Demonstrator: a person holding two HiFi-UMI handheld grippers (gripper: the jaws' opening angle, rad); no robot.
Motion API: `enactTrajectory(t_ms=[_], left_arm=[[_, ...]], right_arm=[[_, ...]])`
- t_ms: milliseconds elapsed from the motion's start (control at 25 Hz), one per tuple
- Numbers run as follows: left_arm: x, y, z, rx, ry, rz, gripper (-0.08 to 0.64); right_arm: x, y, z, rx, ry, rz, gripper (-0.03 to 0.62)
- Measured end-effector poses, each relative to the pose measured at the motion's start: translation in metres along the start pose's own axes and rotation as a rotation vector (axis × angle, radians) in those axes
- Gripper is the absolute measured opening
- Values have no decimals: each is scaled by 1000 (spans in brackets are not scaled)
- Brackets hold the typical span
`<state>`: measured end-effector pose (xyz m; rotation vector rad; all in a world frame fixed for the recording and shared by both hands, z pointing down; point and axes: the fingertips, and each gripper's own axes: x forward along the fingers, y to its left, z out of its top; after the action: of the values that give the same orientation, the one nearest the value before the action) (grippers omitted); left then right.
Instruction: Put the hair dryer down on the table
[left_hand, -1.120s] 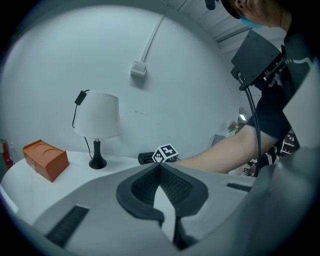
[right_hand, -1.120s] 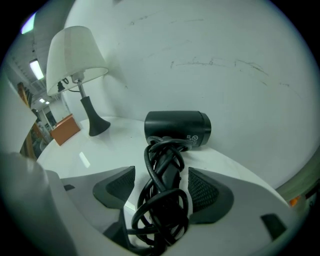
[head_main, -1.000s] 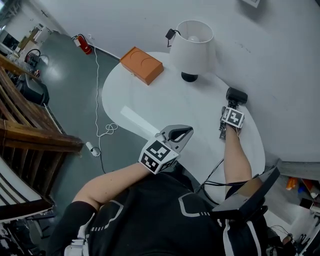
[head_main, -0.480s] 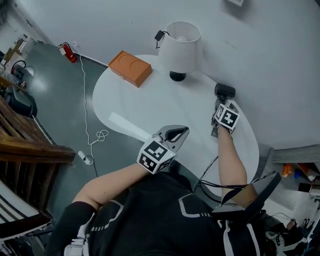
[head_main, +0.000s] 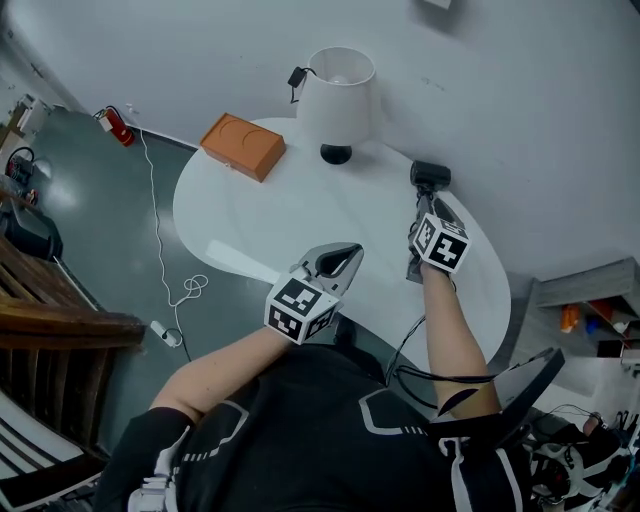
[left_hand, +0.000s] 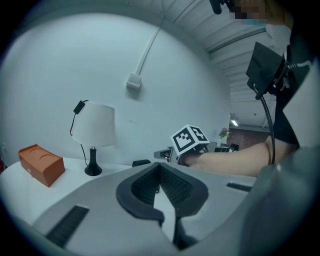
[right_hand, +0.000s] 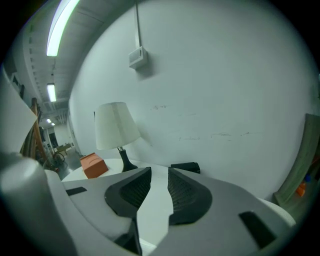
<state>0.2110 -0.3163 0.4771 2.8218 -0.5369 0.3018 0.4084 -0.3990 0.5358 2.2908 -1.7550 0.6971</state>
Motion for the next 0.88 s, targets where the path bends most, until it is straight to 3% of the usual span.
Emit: enactTrajectory(t_ms=[240, 600, 720, 880], left_arm=[[-5, -9, -3, 3, -1, -21, 6], [-14, -20, 0, 36, -12, -41, 6], [-17, -26, 9, 32, -39, -79, 6], [-19, -33, 19, 74, -55, -96, 6]], right_arm=[[-40, 30, 11, -13, -57, 47, 92], [-88, 40, 18, -27, -126, 41, 71], [-104, 42, 24, -35, -153, 40, 63], [-125, 45, 29, -53, -197, 35, 43]])
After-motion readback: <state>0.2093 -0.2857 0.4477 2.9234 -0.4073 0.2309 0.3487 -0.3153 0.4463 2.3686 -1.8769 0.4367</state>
